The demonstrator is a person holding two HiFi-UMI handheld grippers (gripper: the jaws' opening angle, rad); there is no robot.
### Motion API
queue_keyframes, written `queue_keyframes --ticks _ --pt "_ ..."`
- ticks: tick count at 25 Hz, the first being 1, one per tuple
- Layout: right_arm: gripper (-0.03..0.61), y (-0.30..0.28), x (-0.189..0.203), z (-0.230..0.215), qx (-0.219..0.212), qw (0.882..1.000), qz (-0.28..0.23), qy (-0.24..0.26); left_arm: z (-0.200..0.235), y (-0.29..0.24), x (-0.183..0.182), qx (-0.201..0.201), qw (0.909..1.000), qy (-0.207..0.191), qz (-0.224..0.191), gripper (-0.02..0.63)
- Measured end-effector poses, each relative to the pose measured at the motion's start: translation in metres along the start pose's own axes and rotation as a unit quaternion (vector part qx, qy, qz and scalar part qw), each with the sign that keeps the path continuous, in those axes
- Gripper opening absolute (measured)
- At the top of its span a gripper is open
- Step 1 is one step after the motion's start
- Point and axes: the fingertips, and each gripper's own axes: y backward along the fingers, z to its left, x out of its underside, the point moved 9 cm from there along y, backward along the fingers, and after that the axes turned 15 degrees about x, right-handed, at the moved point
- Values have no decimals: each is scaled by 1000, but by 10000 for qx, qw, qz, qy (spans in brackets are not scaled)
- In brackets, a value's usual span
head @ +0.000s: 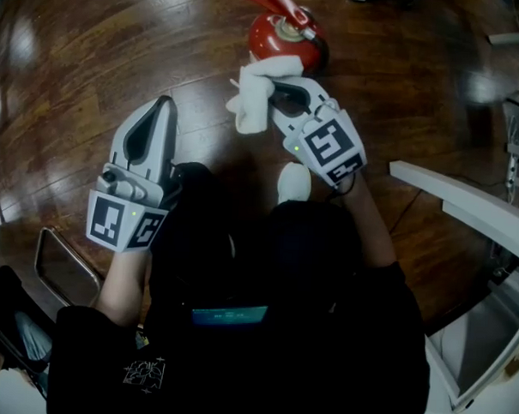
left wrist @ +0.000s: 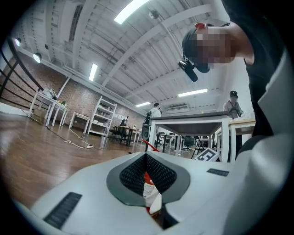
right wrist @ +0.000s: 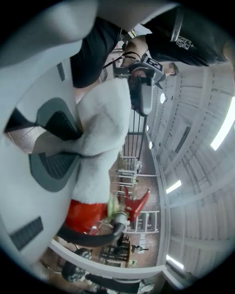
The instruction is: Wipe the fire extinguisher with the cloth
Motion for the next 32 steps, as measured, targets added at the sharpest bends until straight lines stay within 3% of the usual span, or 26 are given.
queue_keyframes --ticks 7,17,22,26,32 --pt "95 -42 70 22 183 9986 503 54 0 5 -4 -43 10000 -43 15 3" --pt "95 -83 132 35 -78 9923 1223 -160 2 18 -8 -190 9997 -112 88 3" --pt "95 -56 109 28 -45 9962 744 -455 1 15 -5 -159 9998 -67 82 3" --pt "95 -7 78 15 -123 9984 47 -549 2 8 -5 -66 10000 -34 47 3" --pt "95 80 31 -25 185 9882 -945 -1191 1 -6 5 88 9999 67 11 3"
